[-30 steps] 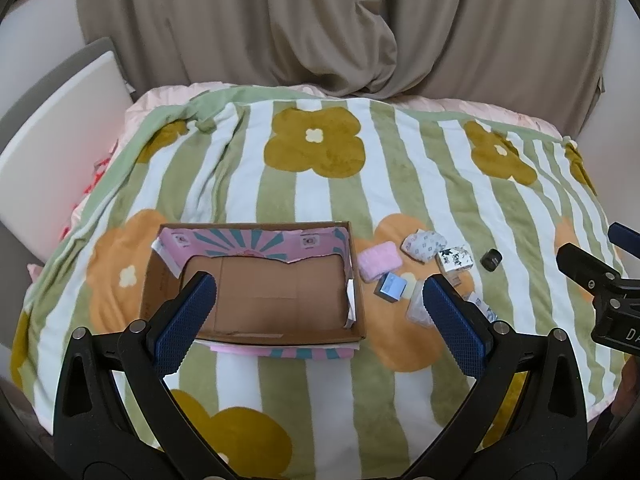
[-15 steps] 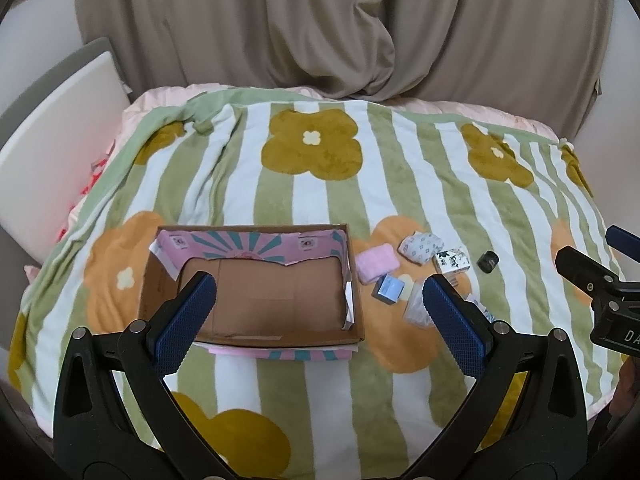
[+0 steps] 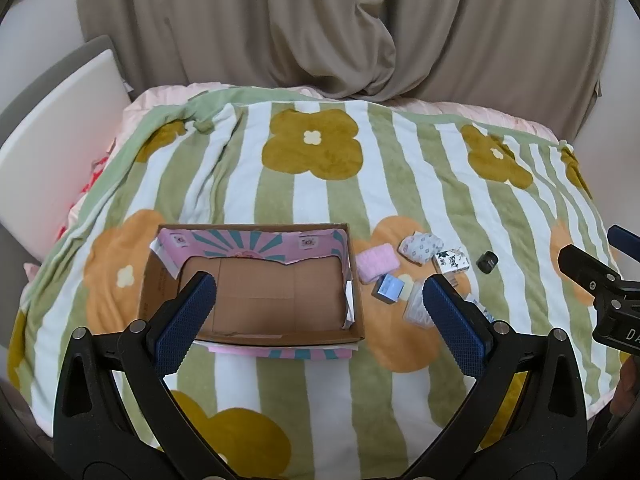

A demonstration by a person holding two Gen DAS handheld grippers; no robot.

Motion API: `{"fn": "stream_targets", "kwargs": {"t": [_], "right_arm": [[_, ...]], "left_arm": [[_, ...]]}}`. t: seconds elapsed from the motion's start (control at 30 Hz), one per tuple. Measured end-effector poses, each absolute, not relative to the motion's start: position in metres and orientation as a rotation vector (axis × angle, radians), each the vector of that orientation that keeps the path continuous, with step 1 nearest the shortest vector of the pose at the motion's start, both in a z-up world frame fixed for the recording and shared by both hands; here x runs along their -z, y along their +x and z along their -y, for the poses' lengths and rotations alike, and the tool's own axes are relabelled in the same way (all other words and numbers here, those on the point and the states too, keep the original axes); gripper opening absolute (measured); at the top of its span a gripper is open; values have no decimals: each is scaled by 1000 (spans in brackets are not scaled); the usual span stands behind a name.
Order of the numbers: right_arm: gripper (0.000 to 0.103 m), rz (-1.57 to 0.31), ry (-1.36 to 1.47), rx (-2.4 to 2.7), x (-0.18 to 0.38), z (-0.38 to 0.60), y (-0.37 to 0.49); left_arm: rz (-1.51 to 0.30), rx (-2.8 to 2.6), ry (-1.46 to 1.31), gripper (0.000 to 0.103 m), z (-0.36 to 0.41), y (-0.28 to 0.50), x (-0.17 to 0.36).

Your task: Organize objects

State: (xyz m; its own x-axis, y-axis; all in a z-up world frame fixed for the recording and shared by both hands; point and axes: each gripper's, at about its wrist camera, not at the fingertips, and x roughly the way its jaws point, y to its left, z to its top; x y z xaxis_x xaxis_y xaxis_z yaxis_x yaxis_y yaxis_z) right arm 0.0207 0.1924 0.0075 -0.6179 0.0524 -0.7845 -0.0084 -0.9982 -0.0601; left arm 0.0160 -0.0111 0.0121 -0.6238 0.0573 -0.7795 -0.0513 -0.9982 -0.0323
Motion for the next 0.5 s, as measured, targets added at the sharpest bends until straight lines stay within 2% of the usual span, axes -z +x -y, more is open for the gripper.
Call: {"fn": "stream_targets", "kwargs": {"t": [0.5], "right_arm": [[103,62,-1340,-2788,-13,-189,21]], "left_arm": [[0,-2751,-1330,103,14,26,-15]]}}
